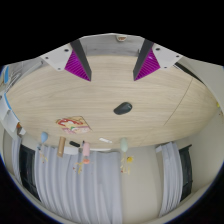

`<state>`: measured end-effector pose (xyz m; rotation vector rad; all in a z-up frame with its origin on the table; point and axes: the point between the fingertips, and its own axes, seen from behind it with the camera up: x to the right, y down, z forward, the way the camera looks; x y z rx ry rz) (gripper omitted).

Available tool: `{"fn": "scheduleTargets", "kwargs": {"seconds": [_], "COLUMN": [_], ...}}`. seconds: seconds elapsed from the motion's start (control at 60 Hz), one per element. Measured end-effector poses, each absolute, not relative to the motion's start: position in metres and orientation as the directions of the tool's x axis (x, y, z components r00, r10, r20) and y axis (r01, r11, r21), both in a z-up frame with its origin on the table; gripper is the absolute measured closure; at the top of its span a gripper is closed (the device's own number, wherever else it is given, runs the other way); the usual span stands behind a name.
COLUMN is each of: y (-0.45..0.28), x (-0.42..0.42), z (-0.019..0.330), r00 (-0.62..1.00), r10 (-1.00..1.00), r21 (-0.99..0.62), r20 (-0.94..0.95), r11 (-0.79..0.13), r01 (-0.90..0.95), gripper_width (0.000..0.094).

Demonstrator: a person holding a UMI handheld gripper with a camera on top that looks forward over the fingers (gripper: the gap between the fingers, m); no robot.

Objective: Arrange mouse

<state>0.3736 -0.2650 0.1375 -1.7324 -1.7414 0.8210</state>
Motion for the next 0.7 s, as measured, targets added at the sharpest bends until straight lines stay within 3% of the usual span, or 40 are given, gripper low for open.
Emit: {"fn": "scheduleTargets", "kwargs": {"seconds": [0.433, 0.7], "y": [-0.339, -0.365], "x": [0.343, 0.282], "z": [0.103, 0.085], "r00": [-0.101, -0.073], "r10": [0.995, 0.997], "r21": [-0.730, -0.753], "r20": [-0.025, -0.013], "r11": [0.051, 0.038], "r01": [0.682, 0.657], "gripper_width": [0.0069, 0.0076]}}
